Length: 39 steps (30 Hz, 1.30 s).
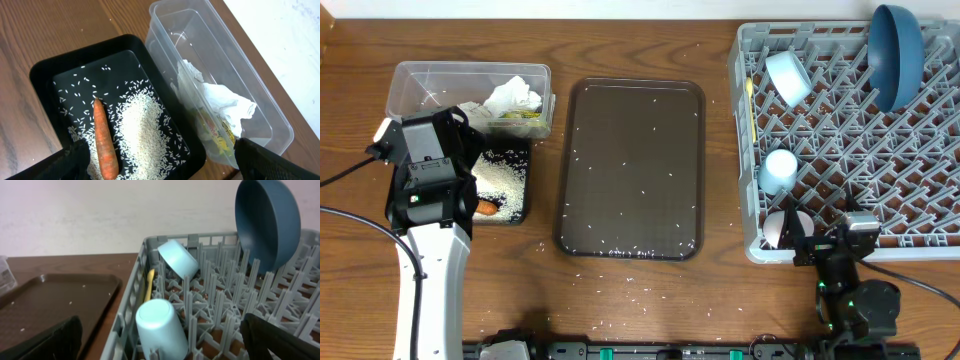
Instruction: Sort waste into correct bins and load items into the dishwasher rack
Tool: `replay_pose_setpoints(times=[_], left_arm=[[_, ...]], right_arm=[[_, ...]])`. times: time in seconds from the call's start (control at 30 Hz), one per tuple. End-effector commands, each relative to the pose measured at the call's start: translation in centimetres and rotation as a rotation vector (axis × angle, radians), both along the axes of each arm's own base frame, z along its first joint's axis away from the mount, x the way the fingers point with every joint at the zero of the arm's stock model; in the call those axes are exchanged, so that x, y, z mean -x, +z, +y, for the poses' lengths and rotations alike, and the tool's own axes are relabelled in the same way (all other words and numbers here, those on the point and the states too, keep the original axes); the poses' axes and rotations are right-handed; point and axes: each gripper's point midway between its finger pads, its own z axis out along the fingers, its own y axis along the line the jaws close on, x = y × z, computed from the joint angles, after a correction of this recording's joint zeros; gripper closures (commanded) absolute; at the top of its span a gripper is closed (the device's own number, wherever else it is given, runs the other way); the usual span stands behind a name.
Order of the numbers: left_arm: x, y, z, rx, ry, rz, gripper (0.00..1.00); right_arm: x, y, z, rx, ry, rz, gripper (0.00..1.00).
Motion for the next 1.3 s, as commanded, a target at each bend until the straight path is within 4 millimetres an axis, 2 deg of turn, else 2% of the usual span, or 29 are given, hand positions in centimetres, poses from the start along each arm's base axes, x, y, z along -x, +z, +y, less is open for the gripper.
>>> replay_pose_setpoints(times=[0.0, 0.4, 1.27], left_arm=[[-0.1, 0.5, 0.3, -0.019, -0.002, 0.0, 0.06], [-0.1, 0.5, 0.3, -0.019, -0.002, 0.0, 0.06], [-0.1, 0.5, 0.3, -0.019, -0.002, 0.0, 0.06]], right_arm=[[0.0, -0.8, -0.2, -0.017, -0.008, -0.02, 0.01], [0.1, -2.5, -0.4, -0.015, -0.02, 0.002, 0.01], [0.1, -2.5, -0.4, -0.016, -0.016, 0.002, 0.01]])
